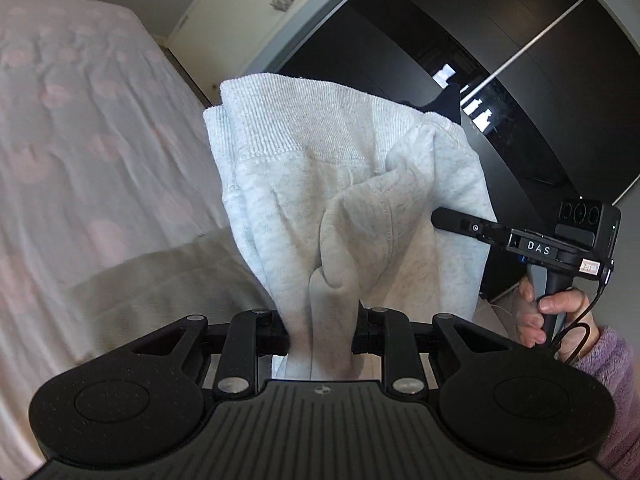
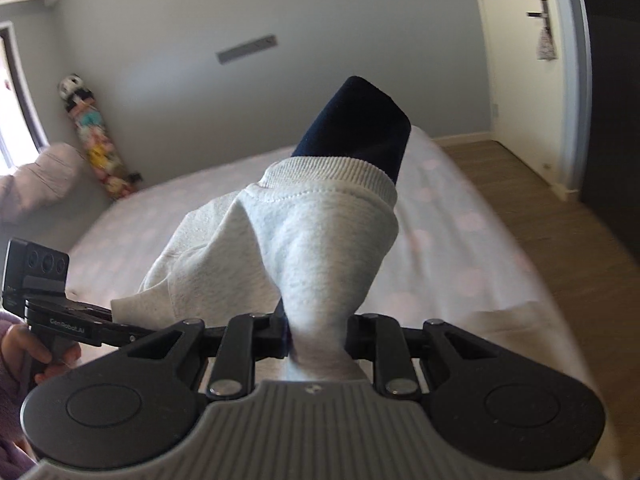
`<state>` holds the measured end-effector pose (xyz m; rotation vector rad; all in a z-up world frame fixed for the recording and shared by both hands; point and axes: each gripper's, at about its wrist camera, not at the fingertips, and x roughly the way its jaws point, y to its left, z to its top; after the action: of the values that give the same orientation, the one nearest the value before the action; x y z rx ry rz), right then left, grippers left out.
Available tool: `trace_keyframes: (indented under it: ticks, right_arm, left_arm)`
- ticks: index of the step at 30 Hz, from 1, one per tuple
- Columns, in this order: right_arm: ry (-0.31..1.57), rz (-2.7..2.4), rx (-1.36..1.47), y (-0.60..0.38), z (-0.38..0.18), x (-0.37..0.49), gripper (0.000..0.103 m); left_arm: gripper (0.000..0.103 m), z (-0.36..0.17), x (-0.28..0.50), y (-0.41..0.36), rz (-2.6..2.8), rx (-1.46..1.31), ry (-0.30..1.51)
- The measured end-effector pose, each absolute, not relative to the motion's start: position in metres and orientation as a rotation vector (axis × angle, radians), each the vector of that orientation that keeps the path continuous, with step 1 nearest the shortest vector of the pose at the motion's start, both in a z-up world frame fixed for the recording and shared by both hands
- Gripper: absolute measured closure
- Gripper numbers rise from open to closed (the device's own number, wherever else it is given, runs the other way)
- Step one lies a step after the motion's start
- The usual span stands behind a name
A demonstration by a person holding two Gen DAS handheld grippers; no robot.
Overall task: Fold clothes
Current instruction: 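Carry the bundle onto the white towel stack and open both grippers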
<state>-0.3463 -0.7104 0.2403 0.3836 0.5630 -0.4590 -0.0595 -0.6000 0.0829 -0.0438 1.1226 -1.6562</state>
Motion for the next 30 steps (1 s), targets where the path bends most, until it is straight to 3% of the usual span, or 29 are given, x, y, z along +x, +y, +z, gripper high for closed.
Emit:
trace_keyframes:
  ticks: [8,18,24,26,30]
  right_arm:
    - [0.897,-0.573,0.277,-0.803,0.236,-0.392,0.079]
    - [1.090,-0.595,0.265,-0.897,0.155,-0.368,0.075]
    - [1.113,-0.698,0.301,-0.926,0.113,-0.356,0.057]
    - [1.082,-0.770,0.302,-0.929,0.107,-0.359,0.044]
    - [0.975,-0.879,0.392,-0.940,0.114,-0.379,0.042]
  left_arm:
    - [0.082,0.017,-0.139,-0.714,-1.740,-0.035,1.324]
    - [0.083,-0.037,-0.146,-0.788,-1.671,0.064,1.315]
    - [0.083,-0.059,-0.143,-0.805,-1.641,0.132,1.320]
    - [0.082,-0.062,-0.141,-0.806,-1.639,0.138,1.326]
    - [0.076,-0.053,-0.135,-0.810,-1.630,0.138,1.332]
